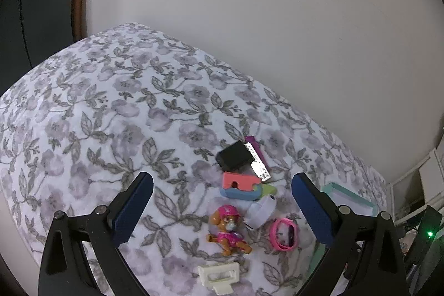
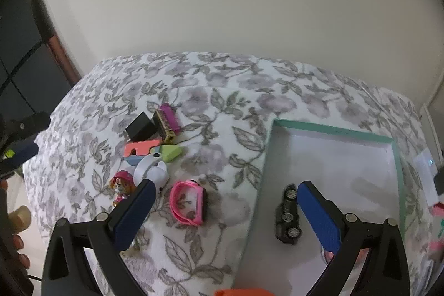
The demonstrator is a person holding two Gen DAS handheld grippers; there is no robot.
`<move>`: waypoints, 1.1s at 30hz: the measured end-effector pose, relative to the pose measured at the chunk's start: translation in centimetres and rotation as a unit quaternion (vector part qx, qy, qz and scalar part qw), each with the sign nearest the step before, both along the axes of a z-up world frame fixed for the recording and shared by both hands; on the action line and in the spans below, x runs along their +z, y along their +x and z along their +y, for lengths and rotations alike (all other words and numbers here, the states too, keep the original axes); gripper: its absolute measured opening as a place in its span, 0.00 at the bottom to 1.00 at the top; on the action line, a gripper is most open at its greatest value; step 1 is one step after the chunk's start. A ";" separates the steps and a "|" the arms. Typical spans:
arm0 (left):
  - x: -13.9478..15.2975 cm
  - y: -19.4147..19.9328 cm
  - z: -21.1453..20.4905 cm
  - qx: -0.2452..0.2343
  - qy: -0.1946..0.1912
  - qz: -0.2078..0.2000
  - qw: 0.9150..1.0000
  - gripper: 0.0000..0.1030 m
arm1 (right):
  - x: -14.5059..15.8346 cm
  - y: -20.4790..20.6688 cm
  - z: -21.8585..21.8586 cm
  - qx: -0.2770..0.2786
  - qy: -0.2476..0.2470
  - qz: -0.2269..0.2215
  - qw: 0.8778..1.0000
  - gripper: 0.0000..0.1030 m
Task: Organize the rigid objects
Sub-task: 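Move both tools back over the toy pile beside the tray, then grasp the cream plastic piece with the left gripper while the right grasps the pink watch band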
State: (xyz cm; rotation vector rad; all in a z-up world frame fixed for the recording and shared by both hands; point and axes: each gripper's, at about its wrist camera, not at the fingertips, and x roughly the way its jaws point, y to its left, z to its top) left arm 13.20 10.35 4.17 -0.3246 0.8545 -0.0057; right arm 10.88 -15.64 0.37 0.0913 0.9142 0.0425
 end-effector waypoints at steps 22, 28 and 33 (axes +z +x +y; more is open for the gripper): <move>-9.4 -0.2 -2.3 -0.039 -0.017 0.220 0.975 0.97 | -6.4 1.9 5.4 0.050 -0.019 0.083 0.995 0.91; -10.9 -0.7 -3.3 -0.051 -0.029 0.248 0.967 0.93 | -7.9 2.0 5.8 0.056 -0.029 0.104 0.993 0.82; -11.9 -1.0 -3.4 -0.048 -0.043 0.268 0.961 0.86 | -9.1 2.0 6.1 0.062 -0.046 0.115 0.990 0.78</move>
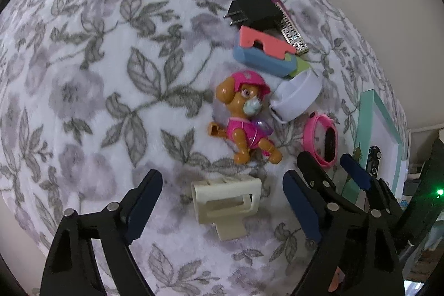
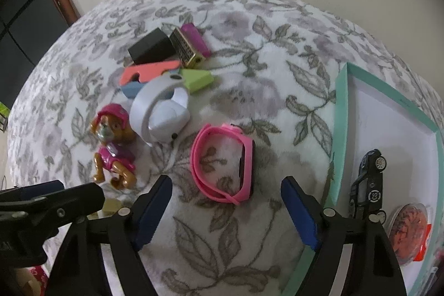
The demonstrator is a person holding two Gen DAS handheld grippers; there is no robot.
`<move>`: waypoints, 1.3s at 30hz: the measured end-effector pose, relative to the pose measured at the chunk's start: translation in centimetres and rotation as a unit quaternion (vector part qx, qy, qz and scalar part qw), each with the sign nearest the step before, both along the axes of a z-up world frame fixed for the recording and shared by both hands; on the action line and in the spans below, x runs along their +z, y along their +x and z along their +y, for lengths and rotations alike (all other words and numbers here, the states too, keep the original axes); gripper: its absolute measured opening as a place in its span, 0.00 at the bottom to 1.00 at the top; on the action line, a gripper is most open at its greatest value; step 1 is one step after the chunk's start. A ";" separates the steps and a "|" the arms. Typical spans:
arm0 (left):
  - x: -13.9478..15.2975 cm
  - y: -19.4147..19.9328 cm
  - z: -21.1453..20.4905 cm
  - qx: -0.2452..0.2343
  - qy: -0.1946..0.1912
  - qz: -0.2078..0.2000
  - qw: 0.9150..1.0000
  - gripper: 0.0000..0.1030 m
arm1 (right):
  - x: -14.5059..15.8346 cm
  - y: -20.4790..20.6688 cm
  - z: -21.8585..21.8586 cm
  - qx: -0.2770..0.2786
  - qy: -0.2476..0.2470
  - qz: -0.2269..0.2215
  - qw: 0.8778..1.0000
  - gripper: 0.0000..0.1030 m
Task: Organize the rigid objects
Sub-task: 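Grasp the cream plastic piece with the left gripper while the right grasps the pink watch band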
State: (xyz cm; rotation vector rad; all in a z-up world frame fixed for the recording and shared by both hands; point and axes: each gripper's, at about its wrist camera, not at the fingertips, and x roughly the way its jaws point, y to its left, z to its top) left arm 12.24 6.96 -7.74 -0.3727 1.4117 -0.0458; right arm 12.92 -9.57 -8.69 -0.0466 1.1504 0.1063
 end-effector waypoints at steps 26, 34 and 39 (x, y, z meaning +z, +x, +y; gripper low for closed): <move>-1.5 -0.5 -0.1 0.010 -0.038 0.036 0.999 0.57 | -0.7 0.1 0.2 -0.008 -0.011 -0.020 1.000 0.49; -1.3 -0.5 0.2 0.019 -0.053 0.031 0.998 0.57 | -0.4 0.1 0.1 -0.009 -0.005 -0.020 1.000 0.49; -0.9 -0.5 0.5 0.039 -0.082 0.026 0.996 0.53 | 0.2 0.1 0.0 -0.010 0.001 -0.024 1.000 0.48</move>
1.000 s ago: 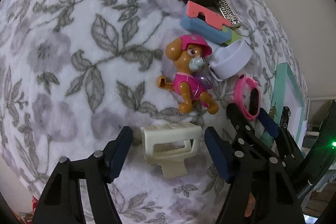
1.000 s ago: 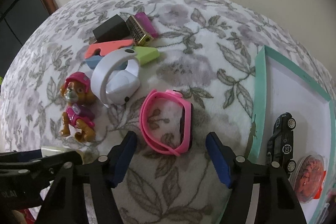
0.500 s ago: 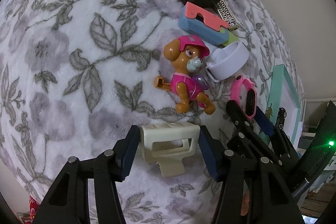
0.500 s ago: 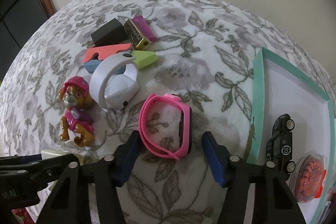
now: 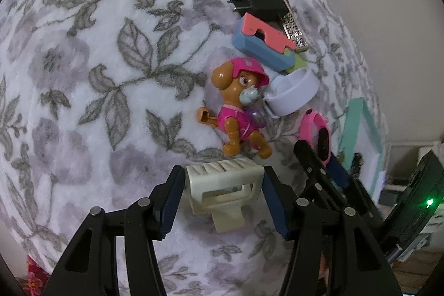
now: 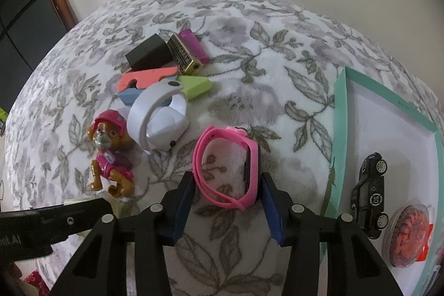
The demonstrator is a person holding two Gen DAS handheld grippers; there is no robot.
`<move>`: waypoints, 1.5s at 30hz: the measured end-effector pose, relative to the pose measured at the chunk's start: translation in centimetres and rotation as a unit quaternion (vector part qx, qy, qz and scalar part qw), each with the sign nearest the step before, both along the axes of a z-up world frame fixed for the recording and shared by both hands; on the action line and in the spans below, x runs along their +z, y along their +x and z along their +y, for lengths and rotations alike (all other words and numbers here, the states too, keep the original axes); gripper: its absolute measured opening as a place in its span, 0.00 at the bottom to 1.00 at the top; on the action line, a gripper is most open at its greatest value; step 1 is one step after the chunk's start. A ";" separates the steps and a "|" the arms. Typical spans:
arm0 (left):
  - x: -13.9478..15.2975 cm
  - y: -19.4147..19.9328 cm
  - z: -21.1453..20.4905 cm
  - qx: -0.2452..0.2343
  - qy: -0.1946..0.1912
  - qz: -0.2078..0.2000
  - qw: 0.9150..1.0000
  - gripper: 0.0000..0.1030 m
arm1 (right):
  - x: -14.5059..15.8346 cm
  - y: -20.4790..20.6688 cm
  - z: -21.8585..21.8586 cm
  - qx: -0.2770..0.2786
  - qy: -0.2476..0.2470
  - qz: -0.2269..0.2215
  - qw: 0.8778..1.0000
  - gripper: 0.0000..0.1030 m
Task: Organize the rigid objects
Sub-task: 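Grasp the cream plastic piece with the left gripper while the right grasps the pink watch band, then lift and carry the cream piece and pink band over the tray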
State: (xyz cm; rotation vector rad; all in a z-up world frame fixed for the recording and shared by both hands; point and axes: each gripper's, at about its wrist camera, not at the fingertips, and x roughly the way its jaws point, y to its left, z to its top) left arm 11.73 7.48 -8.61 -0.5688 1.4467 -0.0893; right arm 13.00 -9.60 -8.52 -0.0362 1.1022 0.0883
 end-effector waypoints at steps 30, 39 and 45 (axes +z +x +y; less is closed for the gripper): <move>13.3 0.3 -5.1 -0.077 -0.042 -0.245 0.965 0.53 | 15.2 -3.8 -8.1 -0.086 0.037 -0.174 0.980 0.48; 14.3 -1.0 -11.5 -0.170 -0.035 -0.290 0.941 0.53 | 16.8 -5.9 -14.4 -0.159 0.020 -0.183 0.970 0.48; 12.9 -3.0 -16.6 -0.250 -0.008 -0.305 0.919 0.53 | 16.5 -7.3 -17.6 -0.197 -0.013 -0.176 0.964 0.48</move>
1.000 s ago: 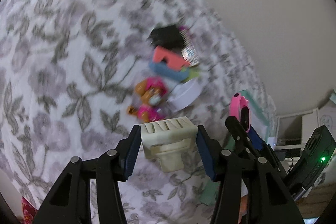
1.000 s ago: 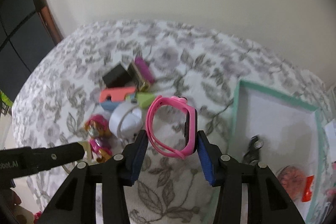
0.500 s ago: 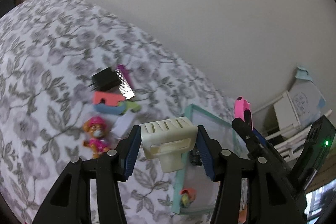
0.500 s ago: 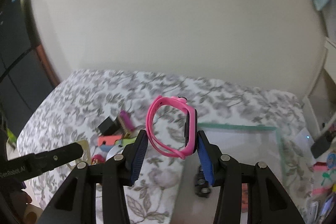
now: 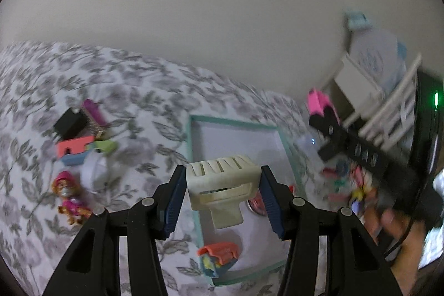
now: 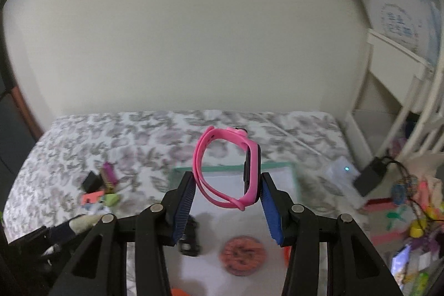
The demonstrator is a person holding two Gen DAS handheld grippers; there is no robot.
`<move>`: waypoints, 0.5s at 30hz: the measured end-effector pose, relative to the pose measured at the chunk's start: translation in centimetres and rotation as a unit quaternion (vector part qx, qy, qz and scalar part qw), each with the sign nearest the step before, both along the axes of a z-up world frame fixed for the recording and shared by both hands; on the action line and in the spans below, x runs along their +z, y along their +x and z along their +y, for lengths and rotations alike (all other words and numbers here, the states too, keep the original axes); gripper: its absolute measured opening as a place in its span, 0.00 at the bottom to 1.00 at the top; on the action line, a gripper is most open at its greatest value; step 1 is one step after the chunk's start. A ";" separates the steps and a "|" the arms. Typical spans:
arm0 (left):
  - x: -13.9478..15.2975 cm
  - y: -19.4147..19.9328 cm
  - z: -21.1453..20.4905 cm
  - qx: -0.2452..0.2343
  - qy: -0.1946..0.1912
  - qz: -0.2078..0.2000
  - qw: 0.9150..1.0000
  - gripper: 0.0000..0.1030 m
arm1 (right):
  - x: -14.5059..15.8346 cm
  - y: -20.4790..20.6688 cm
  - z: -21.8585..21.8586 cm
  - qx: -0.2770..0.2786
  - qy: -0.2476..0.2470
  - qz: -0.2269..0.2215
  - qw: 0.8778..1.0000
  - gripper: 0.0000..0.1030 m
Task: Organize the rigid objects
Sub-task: 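Lift and carry the cream piece and pink band over the tray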
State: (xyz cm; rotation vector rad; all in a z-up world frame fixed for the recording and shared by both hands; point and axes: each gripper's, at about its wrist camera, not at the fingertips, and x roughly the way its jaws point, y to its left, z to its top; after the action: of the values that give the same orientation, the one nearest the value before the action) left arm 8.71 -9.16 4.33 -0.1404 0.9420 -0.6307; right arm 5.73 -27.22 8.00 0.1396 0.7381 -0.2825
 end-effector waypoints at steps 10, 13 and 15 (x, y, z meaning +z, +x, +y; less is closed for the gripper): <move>-4.7 -1.6 -5.4 -0.068 0.059 0.014 0.996 0.53 | -3.5 -0.1 -3.3 -0.019 0.018 0.062 0.998 0.48; -5.9 -1.8 -6.0 -0.074 0.079 0.018 0.994 0.53 | -6.1 0.4 -4.1 -0.028 0.025 0.093 0.995 0.48; -6.4 -1.8 -6.1 -0.076 0.083 0.023 0.993 0.53 | -7.3 0.6 -4.5 -0.034 0.029 0.108 0.993 0.48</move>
State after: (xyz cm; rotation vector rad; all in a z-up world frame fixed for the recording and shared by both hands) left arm 6.88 -15.28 -2.03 0.0657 1.0526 -0.6875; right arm 6.38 -31.75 0.66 0.1919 0.9574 -0.3450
